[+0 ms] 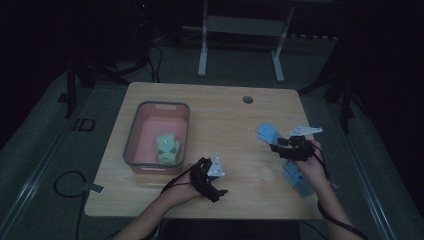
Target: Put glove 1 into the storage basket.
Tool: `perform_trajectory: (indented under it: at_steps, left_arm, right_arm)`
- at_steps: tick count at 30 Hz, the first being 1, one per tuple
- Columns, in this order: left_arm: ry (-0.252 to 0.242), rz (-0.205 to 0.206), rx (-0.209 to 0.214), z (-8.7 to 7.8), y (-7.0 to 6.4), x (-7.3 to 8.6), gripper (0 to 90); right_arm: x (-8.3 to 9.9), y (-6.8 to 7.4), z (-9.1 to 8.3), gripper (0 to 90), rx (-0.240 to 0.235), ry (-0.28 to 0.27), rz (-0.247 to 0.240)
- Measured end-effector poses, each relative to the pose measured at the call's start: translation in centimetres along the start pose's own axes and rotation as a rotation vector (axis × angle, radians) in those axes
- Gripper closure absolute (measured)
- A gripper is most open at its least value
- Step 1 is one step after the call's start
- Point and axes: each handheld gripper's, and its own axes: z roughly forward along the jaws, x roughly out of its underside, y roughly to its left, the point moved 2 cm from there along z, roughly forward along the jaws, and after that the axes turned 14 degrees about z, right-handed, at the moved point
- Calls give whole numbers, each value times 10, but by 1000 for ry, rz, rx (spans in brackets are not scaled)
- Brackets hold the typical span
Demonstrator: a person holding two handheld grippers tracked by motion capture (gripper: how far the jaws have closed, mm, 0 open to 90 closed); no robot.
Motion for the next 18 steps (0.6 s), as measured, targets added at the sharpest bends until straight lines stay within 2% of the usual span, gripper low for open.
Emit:
perform_trajectory:
  at_steps: [3, 6, 10, 14, 18]
  left_arm:
    - [-9, -9, -11, 0, -3, 5, 91]
    - [-30, -23, 0, 0, -5, 9, 91]
    - [-47, -29, -3, 0, -6, 14, 92]
    - [-88, -62, -17, -2, -7, 18, 92]
    - [-88, -60, -29, -4, -8, 21, 92]
  right_arm:
    - [-3, -9, 0, 568, 9, -12, 18]
    - [-6, -17, 4, 585, 7, -6, 11]
    - [-13, -31, 13, 595, 11, 14, 20]
    - [-20, -47, 21, 615, 13, 32, 38]
    - [-21, -56, 31, 617, 28, 62, 23]
